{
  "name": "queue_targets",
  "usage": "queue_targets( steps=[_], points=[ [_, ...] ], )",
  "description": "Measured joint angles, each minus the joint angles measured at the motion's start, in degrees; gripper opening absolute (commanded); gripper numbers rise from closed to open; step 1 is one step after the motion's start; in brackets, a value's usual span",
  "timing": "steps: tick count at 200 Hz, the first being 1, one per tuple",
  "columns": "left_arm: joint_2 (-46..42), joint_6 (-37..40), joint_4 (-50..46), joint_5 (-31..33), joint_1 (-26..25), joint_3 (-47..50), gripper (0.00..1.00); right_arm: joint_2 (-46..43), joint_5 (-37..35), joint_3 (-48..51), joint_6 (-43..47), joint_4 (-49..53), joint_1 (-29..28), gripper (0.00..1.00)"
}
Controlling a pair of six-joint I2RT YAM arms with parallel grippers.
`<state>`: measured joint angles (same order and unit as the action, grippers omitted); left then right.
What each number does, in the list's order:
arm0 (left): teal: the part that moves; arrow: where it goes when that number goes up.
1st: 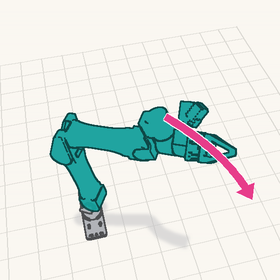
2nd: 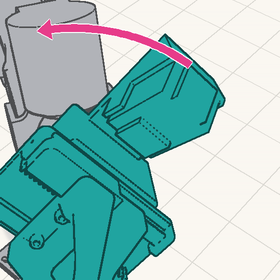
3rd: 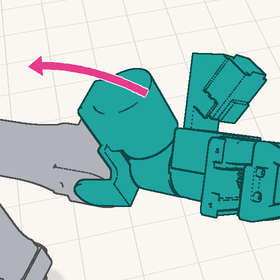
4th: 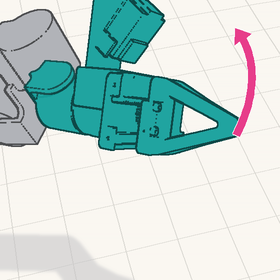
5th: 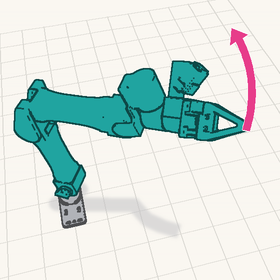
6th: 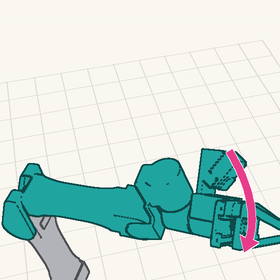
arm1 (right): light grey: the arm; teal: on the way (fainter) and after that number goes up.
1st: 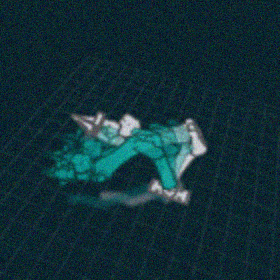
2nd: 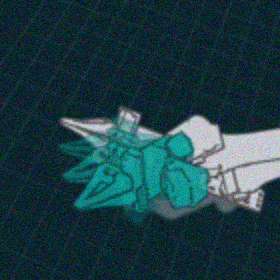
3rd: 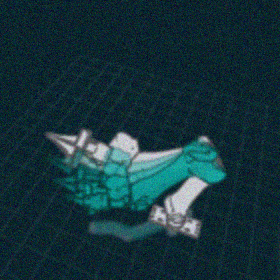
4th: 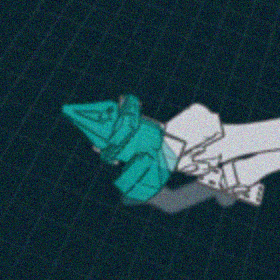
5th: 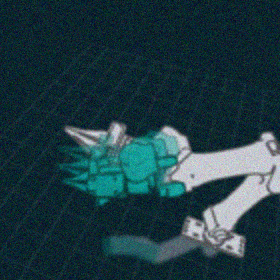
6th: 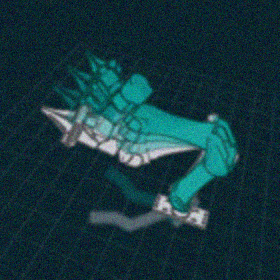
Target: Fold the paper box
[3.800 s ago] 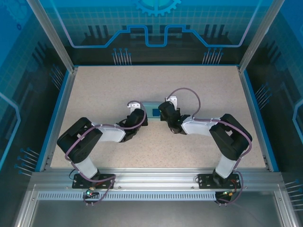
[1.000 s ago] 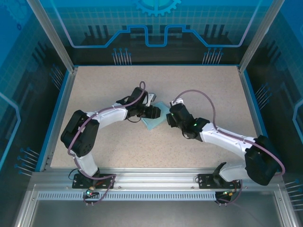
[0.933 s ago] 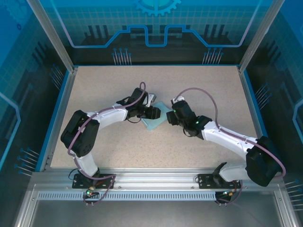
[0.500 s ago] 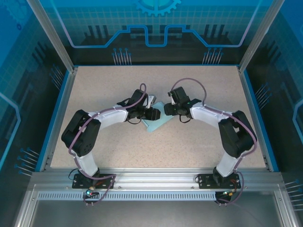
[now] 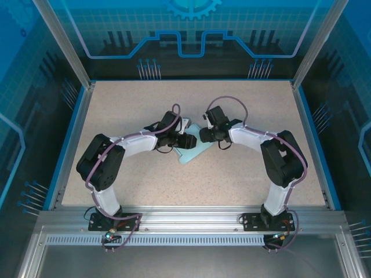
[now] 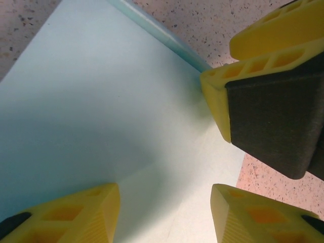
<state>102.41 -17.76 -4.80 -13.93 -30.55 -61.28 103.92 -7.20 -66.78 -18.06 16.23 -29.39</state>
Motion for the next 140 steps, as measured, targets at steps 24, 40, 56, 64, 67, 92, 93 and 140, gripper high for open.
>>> queue_targets(
  steps=[24, 40, 56, 64, 67, 92, 93, 140],
  points=[
    [-2.03, 0.17, -0.24, 1.73, 0.35, 0.00, 0.58, -1.03, 0.20, -1.20, 1.29, 2.03, 0.11, 0.53],
    [-4.09, 0.20, -0.13, 2.64, 1.11, 0.00, 0.59, -3.28, 0.24, -1.22, 1.86, 3.69, 0.17, 0.55],
    [-5.68, 0.17, 0.04, 3.19, 2.86, -0.02, 0.60, -6.32, 0.55, -1.11, 1.81, 4.92, 0.20, 0.56],
    [-5.88, 0.15, 0.00, 3.21, 4.09, -0.07, 0.61, -8.26, 1.03, -0.70, 1.60, 5.27, 0.20, 0.57],
    [-5.88, 0.13, -0.02, 3.21, 4.50, -0.07, 0.61, -9.01, 1.36, -0.42, 1.60, 5.40, 0.20, 0.57],
    [-4.13, 0.13, -2.62, 2.58, 9.01, -1.40, 0.62, -15.13, 4.44, 3.67, -0.35, 6.45, 0.20, 0.60],
    [-4.00, 0.15, -2.71, 2.56, 9.11, -1.49, 0.62, -15.28, 4.55, 3.82, -0.37, 6.47, 0.20, 0.61],
    [4.17, 2.36, -8.68, -0.02, 11.15, -8.13, 0.62, -16.61, 13.97, 10.60, -5.18, 6.91, -0.24, 0.62]
  ],
)
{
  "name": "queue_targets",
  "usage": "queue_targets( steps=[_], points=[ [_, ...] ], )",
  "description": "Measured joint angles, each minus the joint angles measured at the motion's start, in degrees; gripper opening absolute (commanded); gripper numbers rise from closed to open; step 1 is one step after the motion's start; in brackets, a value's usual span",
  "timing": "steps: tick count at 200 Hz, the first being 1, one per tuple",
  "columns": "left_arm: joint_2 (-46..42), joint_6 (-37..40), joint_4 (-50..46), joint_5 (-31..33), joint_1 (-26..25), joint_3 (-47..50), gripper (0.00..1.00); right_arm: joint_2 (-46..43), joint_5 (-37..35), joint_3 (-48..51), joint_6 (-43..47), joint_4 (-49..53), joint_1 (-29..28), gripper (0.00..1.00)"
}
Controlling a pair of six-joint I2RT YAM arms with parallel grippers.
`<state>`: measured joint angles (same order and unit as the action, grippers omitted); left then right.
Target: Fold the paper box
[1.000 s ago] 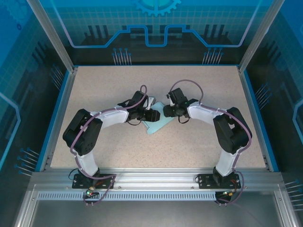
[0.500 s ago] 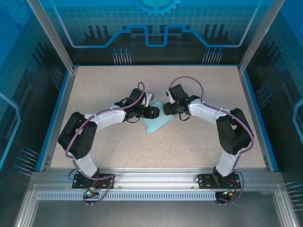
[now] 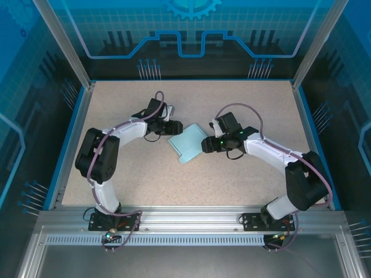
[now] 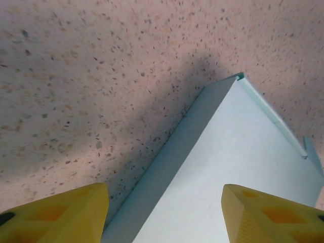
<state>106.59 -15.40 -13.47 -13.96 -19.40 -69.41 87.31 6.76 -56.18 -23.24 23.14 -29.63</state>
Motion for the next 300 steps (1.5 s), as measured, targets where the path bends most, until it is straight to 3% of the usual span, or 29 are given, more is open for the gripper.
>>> queue_targets(
  steps=[52, 103, 133, 159, 188, 221, 253, 284, 300],
  points=[
    [0.87, 0.87, -2.21, -4.28, -0.07, 0.70, 0.56, 7.32, 3.87, -0.52, -1.22, -1.68, 0.74, 0.58],
    [-2.01, -0.63, -1.05, -7.67, -0.76, 7.26, 0.53, 9.46, 8.11, -0.70, -2.75, -5.11, 3.15, 0.60],
    [-4.09, -2.69, 0.61, -10.16, -2.97, 10.47, 0.54, 9.35, 11.04, 2.71, -5.51, -9.42, 4.50, 0.60],
    [-5.14, -4.28, 1.46, -12.09, -4.68, 11.93, 0.62, 8.96, 13.57, 6.54, -7.91, -13.14, 6.27, 0.61],
    [-5.14, -5.14, 2.25, -11.76, -3.93, 11.93, 0.58, 8.70, 16.46, 8.74, -10.40, -17.59, 7.45, 0.58],
    [-3.52, -5.51, 2.43, -11.19, -2.64, 10.08, 0.45, 8.92, 19.04, 9.38, -13.03, -22.77, 7.52, 0.50],
    [-1.64, -5.70, 3.43, -11.47, -2.45, 9.33, 0.32, 9.35, 20.37, 10.40, -15.45, -27.21, 7.91, 0.33],
    [-1.64, -6.27, 4.90, -11.74, -2.38, 9.86, 0.29, 9.35, 20.57, 11.19, -17.46, -29.38, 8.68, 0.19],
    [-1.70, -7.21, 6.86, -12.52, -2.40, 10.84, 0.29, 8.79, 21.22, 11.67, -18.34, -30.97, 8.70, 0.17]
  ],
)
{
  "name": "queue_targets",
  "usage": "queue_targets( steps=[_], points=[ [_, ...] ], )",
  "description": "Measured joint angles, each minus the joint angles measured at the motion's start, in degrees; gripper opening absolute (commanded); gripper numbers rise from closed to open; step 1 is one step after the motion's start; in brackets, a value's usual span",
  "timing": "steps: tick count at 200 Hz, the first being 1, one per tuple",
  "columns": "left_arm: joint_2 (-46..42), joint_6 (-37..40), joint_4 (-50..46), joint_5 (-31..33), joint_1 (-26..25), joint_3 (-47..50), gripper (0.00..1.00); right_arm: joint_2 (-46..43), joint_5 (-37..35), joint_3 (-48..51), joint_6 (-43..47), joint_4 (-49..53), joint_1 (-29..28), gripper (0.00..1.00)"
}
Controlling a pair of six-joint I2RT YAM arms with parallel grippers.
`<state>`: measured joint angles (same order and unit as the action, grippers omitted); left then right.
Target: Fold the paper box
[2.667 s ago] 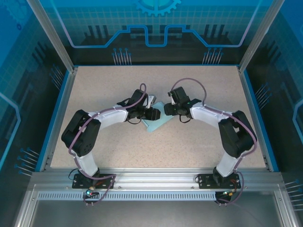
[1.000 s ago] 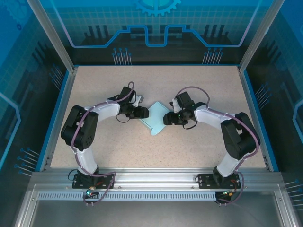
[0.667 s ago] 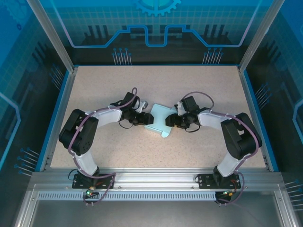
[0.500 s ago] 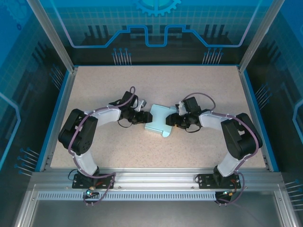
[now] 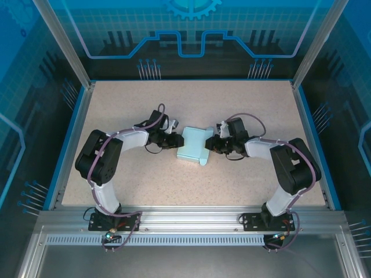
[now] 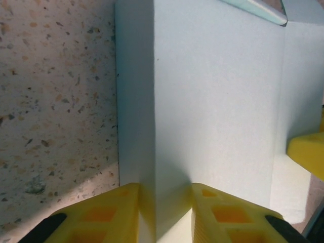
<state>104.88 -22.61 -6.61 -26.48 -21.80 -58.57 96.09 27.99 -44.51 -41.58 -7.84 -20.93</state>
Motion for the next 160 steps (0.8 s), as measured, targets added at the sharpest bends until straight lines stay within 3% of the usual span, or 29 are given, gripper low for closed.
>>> queue_targets(
  steps=[57, 98, 160],
  points=[
    [0.07, -4.57, 6.38, -4.17, -1.51, 2.56, 0.33, -8.52, 1.07, 2.60, -2.64, -0.72, 0.00, 0.14],
    [3.10, -5.88, 8.68, -6.64, -5.35, 2.03, 0.34, -14.71, 0.90, 2.49, -2.89, 2.08, -1.18, 0.14],
    [5.88, -5.97, 8.39, -7.48, -6.34, 0.33, 0.43, -14.99, -6.08, 0.13, -4.55, 7.48, -3.91, 0.14]
  ],
)
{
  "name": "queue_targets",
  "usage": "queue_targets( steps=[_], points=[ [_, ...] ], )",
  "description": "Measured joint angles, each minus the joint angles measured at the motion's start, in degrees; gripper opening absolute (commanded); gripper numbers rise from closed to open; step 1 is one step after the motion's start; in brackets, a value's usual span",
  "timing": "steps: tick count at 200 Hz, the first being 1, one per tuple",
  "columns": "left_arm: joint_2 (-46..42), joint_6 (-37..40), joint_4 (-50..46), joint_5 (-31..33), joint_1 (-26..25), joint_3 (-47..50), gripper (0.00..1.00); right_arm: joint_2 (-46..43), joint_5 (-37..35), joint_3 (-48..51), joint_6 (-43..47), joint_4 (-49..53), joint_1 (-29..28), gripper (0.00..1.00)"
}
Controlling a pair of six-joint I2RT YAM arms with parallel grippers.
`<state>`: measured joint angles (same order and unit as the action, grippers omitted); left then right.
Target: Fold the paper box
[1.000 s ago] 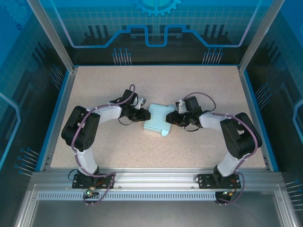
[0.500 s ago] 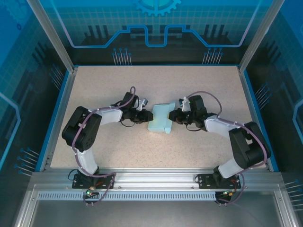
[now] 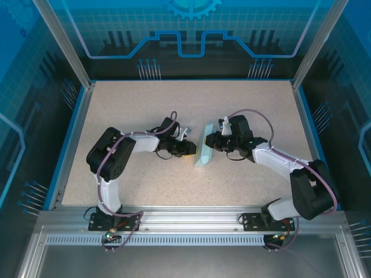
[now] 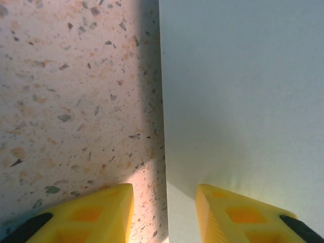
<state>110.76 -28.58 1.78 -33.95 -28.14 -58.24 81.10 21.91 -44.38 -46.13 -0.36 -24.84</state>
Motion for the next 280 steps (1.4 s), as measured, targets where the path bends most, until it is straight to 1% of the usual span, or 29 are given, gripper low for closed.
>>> queue_targets(
  steps=[23, 39, 58, 79, 93, 101, 111, 123, 153, 177, 235, 252, 280],
  points=[
    [-0.20, -0.17, -0.15, 0.28, 0.00, -0.17, 0.50, 0.44, -3.56, -0.79, -1.29, 0.81, -1.53, 0.15],
    [-2.03, 0.04, 0.20, 3.39, -0.28, 0.85, 0.57, 1.09, -5.44, -1.44, -2.27, 0.81, -2.62, 0.15],
    [-8.02, 0.31, 0.94, 8.72, -0.22, 5.66, 0.62, 1.79, -7.48, -2.23, -3.41, 0.83, -3.87, 0.15],
    [-17.79, 1.95, 2.95, 14.23, -0.83, 12.46, 0.67, 2.16, -9.38, -2.86, -4.39, 1.03, -4.87, 0.15],
    [-23.80, 4.07, 5.81, 17.86, -2.86, 16.37, 0.74, 2.23, -10.40, -2.99, -4.96, 1.05, -5.33, 0.15],
    [-26.93, 5.75, 8.15, 19.74, -4.83, 18.69, 0.77, 2.23, -10.95, -2.99, -5.42, 1.05, -5.53, 0.15],
    [-29.46, 6.93, 11.17, 21.57, -7.10, 21.03, 0.80, 2.23, -11.23, -2.99, -5.70, 1.03, -5.57, 0.15],
    [-30.91, 8.98, 14.12, 23.30, -9.66, 22.86, 0.82, 2.23, -11.52, -3.02, -6.23, 1.01, -5.62, 0.15],
    [-30.93, 14.16, 20.96, 29.14, -15.26, 25.57, 0.84, 2.23, -12.52, -3.32, -6.93, 1.27, -5.64, 0.15],
    [-29.44, 18.51, 25.22, 32.83, -18.88, 25.81, 0.86, 2.23, -12.76, -3.43, -7.26, 1.46, -5.64, 0.15],
    [-20.02, 25.03, 32.81, 41.29, -22.73, 24.28, 0.86, 2.23, -12.98, -3.65, -7.74, 1.90, -5.64, 0.15],
    [-17.81, 26.27, 35.80, 43.12, -22.99, 23.87, 0.82, 2.23, -13.00, -3.65, -7.91, 1.88, -5.64, 0.16],
    [-14.93, 28.06, 39.56, 44.78, -23.04, 22.77, 0.72, 2.23, -13.16, -3.63, -8.13, 1.88, -5.64, 0.16]
  ],
)
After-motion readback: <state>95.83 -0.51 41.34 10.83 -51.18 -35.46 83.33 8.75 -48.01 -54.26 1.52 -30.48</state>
